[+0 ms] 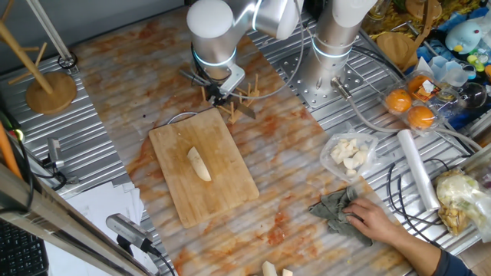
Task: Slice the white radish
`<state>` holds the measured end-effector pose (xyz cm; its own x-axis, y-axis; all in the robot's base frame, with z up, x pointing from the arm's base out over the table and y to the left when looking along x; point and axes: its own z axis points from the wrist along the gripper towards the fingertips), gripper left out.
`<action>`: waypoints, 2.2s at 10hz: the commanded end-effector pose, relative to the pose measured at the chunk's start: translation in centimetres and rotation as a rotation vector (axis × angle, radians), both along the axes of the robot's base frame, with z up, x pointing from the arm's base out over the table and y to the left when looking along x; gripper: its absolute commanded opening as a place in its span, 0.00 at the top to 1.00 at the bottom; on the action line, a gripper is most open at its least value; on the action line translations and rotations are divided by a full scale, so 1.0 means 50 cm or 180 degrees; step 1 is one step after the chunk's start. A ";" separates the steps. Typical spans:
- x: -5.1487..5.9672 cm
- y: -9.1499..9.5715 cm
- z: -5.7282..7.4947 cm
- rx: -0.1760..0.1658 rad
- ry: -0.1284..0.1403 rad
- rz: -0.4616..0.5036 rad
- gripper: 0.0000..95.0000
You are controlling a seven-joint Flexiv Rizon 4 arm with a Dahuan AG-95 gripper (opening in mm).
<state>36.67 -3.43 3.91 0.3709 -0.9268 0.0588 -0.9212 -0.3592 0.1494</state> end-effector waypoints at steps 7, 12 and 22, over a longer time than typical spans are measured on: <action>-0.029 0.035 0.211 -0.0091 0.0060 -0.0696 1.00; 0.010 0.117 0.286 -0.0295 -0.0130 -0.2367 1.00; 0.196 0.316 0.267 -0.0480 -0.0250 -0.5016 1.00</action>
<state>44.03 9.74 17.64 -0.8295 -0.5308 0.1740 -0.5325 0.8455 0.0405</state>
